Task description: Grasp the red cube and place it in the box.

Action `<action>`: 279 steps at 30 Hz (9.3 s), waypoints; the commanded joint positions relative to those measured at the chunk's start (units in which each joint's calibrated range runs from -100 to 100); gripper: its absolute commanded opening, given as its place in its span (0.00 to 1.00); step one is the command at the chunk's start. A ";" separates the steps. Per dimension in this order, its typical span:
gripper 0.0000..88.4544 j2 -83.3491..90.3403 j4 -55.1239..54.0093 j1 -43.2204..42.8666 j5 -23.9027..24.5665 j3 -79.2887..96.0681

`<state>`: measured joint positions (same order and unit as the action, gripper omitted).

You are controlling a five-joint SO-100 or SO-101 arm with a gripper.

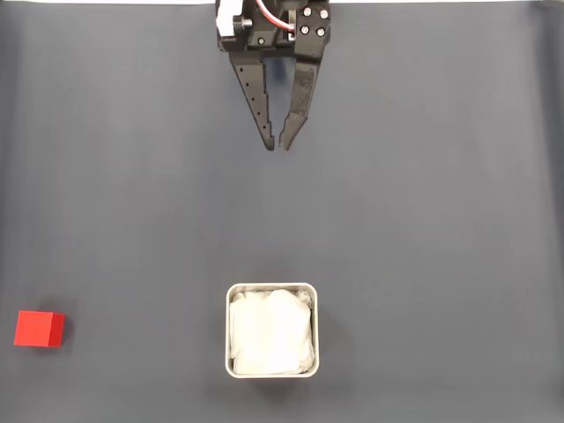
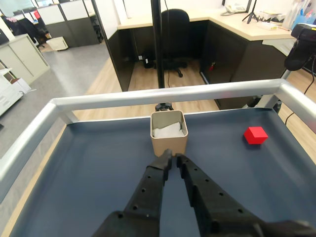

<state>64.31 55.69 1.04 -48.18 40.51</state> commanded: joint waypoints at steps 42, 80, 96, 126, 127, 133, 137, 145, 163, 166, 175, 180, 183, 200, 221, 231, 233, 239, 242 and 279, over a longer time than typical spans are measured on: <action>0.00 -41.17 -1.02 26.02 -2.39 -26.91; 0.34 -65.09 -21.92 32.48 -2.78 -37.22; 0.40 -75.31 -26.84 32.63 -3.17 -43.88; 0.41 -93.25 -31.34 33.62 -3.86 -58.66; 0.41 -93.68 -31.34 33.69 -3.91 -59.21; 0.42 -96.11 -32.00 33.98 -4.15 -61.49; 0.42 -97.24 -32.49 33.98 -4.10 -62.22; 0.42 -99.23 -34.79 33.98 -4.25 -62.22; 0.42 -104.26 -39.29 33.62 -4.64 -62.77; 0.42 -104.95 -39.46 33.48 -4.49 -63.50; 0.43 -106.94 -39.54 32.70 -4.20 -65.60; 0.43 -107.38 -39.54 32.48 -3.96 -66.05; 0.43 -107.38 -39.54 32.13 -3.61 -66.24; 0.43 -104.60 -38.97 30.21 -2.00 -64.32; 0.20 -104.43 -38.72 29.71 -3.03 -63.77; 0.06 -104.17 -38.56 29.57 -3.27 -63.86; 0.04 -104.17 -38.39 29.57 -3.32 -63.86; 0.02 -104.00 -38.31 29.57 -3.47 -63.86; 0.02 -104.00 -38.23 29.50 -3.52 -63.96; 0.02 -79.30 -28.64 19.20 -2.49 -53.19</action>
<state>-21.49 26.25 21.36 -50.77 -12.21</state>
